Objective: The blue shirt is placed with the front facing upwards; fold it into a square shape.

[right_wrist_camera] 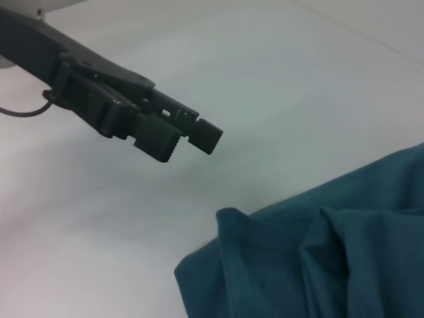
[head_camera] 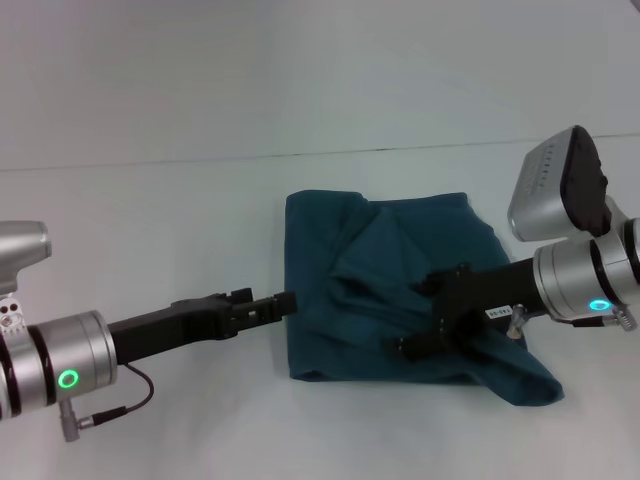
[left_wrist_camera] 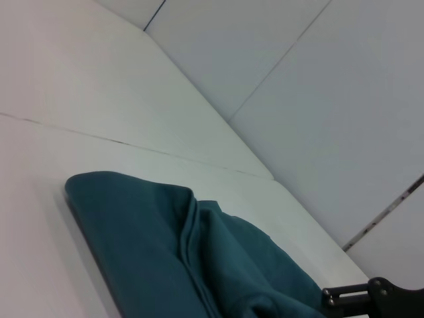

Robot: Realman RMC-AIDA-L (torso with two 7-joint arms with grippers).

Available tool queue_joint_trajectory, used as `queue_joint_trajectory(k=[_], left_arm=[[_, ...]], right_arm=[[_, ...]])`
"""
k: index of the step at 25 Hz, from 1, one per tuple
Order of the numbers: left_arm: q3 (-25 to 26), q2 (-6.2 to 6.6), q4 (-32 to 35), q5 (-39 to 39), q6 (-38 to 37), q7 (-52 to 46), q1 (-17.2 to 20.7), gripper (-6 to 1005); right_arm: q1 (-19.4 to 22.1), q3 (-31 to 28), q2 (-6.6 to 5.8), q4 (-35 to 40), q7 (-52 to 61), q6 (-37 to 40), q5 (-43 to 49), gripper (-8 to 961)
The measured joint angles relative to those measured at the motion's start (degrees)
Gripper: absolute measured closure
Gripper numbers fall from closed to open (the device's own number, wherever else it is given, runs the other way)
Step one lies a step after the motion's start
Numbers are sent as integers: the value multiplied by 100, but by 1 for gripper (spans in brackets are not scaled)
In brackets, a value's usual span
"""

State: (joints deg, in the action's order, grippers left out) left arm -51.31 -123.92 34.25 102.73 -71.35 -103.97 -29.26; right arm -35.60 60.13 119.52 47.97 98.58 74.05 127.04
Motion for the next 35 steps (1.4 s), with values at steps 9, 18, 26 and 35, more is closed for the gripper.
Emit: queue_joint_trajectory(k=[9, 18, 26, 35], left_arm=[[8, -2, -33, -8, 27, 0, 0, 53], [8, -9, -50, -8, 50, 0, 0, 53], [7, -9, -63, -8, 60, 4, 0, 53], [7, -9, -65, -11, 60, 50, -1, 53]], right_arm=[[0, 171, 0, -3, -7, -24, 4, 129], [0, 343, 0, 35, 16, -159, 5, 161], [1, 377, 0, 90, 32, -243, 14, 188], [1, 389, 0, 108, 36, -295, 16, 479]])
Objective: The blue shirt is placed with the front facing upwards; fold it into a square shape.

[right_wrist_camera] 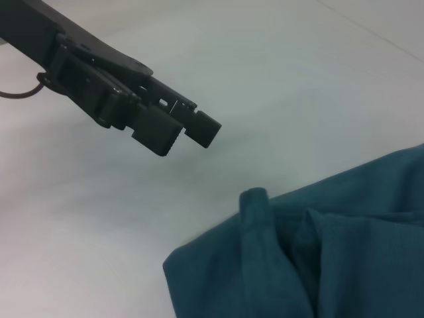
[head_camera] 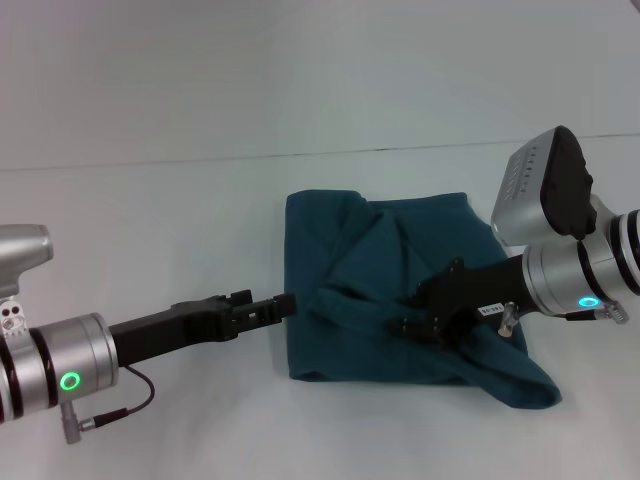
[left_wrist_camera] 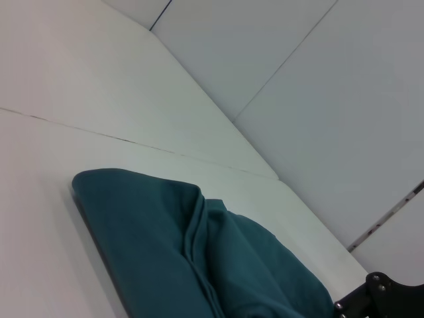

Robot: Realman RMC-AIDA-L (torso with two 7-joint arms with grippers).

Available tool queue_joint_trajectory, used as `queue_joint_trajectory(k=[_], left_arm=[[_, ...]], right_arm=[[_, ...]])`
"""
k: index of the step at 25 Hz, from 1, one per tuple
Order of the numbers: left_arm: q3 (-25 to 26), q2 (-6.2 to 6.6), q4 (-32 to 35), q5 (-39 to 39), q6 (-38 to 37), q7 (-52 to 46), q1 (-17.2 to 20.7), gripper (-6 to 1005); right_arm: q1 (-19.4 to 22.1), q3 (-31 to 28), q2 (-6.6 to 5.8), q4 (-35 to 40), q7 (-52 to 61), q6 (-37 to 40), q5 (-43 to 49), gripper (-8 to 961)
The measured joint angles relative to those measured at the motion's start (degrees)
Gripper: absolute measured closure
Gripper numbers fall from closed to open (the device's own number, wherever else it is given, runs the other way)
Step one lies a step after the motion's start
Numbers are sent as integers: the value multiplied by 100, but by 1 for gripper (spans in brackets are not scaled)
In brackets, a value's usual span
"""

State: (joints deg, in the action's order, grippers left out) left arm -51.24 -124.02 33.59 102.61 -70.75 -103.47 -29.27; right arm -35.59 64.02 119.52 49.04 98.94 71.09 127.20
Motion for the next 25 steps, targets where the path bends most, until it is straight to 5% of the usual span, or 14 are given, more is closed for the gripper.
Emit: queue_joint_trajectory(k=[12, 25], left_arm=[[0, 0, -4, -6, 7, 17, 0, 53], [98, 0, -2, -15, 2, 79, -34, 53]], right_arm=[[0, 2, 0, 10, 11, -5, -24, 880], [66, -502, -2, 175, 11, -64, -282, 905]])
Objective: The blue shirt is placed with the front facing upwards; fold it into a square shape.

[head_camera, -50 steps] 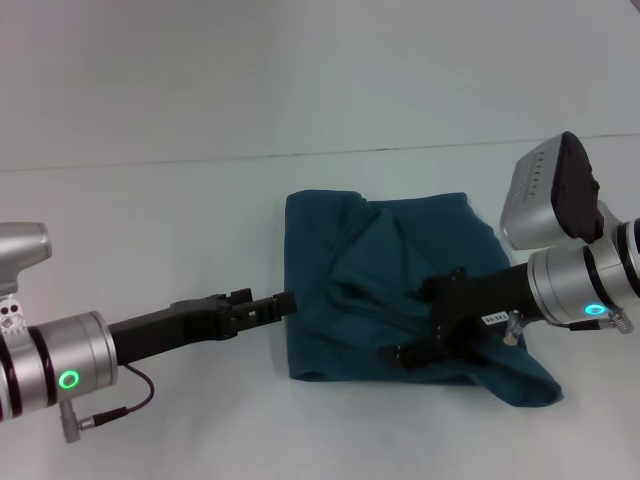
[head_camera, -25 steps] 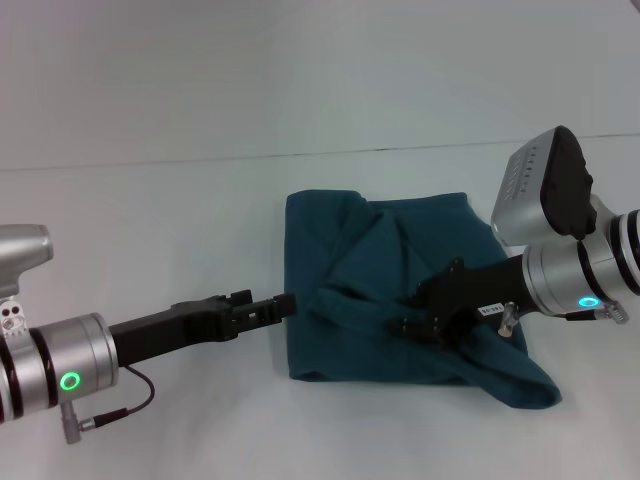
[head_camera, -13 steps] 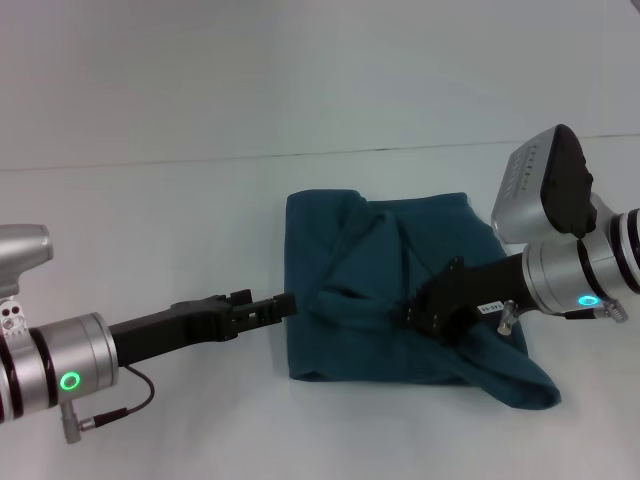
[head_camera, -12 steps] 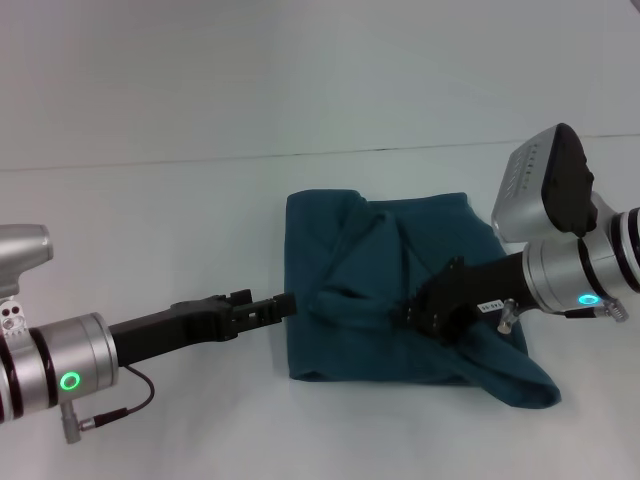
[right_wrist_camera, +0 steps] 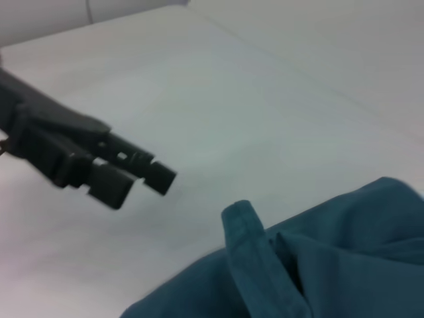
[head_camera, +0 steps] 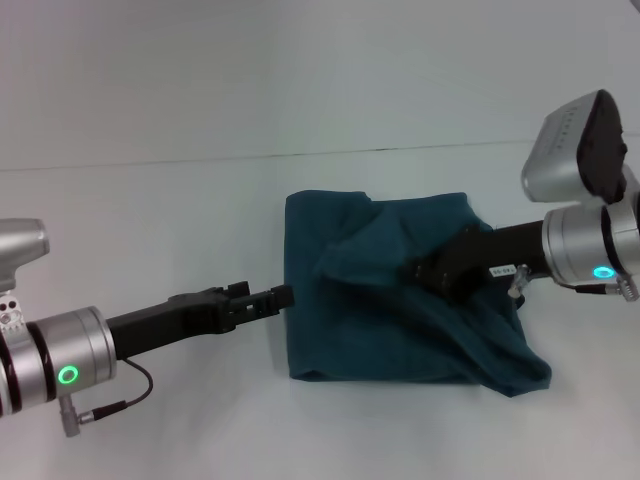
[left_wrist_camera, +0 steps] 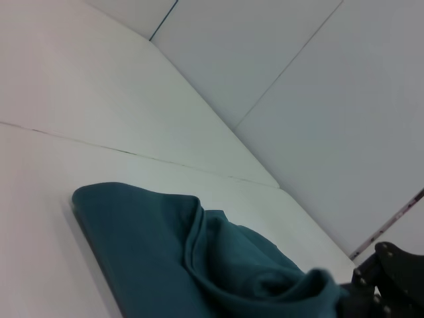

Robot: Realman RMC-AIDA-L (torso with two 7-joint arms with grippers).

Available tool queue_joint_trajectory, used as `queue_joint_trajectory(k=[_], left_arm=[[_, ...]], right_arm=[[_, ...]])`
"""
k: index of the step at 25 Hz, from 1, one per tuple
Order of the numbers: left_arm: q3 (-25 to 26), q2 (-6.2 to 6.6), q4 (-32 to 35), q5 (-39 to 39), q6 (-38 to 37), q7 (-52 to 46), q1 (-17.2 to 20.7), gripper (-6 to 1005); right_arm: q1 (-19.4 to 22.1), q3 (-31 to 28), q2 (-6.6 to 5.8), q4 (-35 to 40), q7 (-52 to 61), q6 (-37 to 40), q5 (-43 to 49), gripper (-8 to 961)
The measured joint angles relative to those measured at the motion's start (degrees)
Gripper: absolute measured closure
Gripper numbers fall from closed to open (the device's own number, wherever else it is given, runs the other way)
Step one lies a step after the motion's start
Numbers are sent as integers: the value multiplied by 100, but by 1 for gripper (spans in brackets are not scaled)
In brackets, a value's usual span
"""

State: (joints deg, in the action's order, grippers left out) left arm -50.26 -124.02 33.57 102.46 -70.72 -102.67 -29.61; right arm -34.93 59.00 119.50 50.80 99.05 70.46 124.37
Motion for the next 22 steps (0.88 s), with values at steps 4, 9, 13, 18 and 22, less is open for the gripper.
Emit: queue_joint_trajectory(k=[4, 9, 13, 18, 22], left_arm=[[47, 0, 0, 0, -2, 2, -14, 53], [55, 0, 0, 1, -11, 0, -21, 53], [54, 5, 0, 1, -27, -22, -25, 52], [51, 9, 0, 2, -35, -36, -40, 56], [51, 9, 0, 2, -39, -31, -45, 60]], right_arm=[[18, -274, 5, 0, 0, -106, -2, 904], [117, -690, 4, -1, 0, -214, -2, 905], [230, -993, 2, -21, 0, -269, -2, 905], [398, -1263, 3, -106, 0, -508, -51, 905], [594, -1316, 10, -215, -9, -820, -417, 906]])
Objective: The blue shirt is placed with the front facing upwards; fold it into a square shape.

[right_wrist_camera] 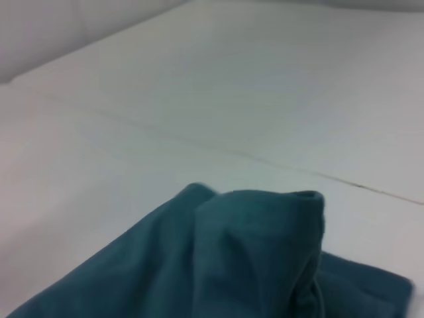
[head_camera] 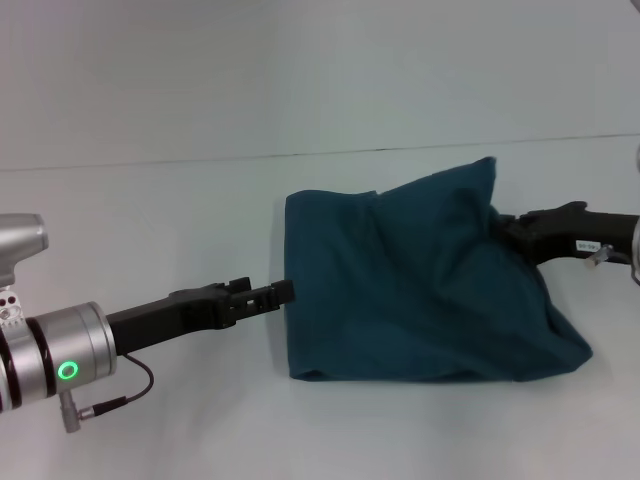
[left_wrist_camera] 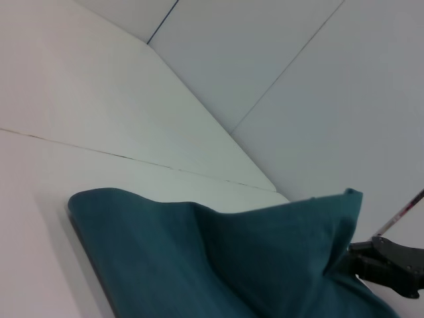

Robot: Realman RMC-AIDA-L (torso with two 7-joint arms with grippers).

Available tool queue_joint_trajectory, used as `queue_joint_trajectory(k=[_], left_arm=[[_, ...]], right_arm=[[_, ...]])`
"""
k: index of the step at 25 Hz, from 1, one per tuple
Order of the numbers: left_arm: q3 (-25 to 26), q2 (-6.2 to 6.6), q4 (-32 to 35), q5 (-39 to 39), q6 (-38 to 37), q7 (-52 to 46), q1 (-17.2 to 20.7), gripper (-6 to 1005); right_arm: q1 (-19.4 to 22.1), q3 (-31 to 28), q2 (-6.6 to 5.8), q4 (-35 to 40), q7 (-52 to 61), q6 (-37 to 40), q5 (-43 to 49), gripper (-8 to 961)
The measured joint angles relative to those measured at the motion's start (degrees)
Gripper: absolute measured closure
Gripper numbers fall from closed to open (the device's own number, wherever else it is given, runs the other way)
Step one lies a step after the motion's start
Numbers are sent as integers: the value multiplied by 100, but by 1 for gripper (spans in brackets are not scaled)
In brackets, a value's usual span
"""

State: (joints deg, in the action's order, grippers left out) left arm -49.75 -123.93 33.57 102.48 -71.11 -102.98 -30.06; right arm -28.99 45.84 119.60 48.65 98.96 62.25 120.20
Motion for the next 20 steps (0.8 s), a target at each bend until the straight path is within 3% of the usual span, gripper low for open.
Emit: queue_joint_trajectory(k=[6, 12, 20], left_arm=[[1, 9, 0, 9, -9, 0, 2, 65], [1, 9, 9, 17, -9, 25, 17, 66], [16, 18, 73, 12, 28, 39, 7, 67]], right_arm=[[79, -24, -13, -194, -14, -448, -297, 904], [147, -433, -6, -572, -44, -971, -789, 694], [217, -585, -31, -428, -208, -776, -1288, 478]])
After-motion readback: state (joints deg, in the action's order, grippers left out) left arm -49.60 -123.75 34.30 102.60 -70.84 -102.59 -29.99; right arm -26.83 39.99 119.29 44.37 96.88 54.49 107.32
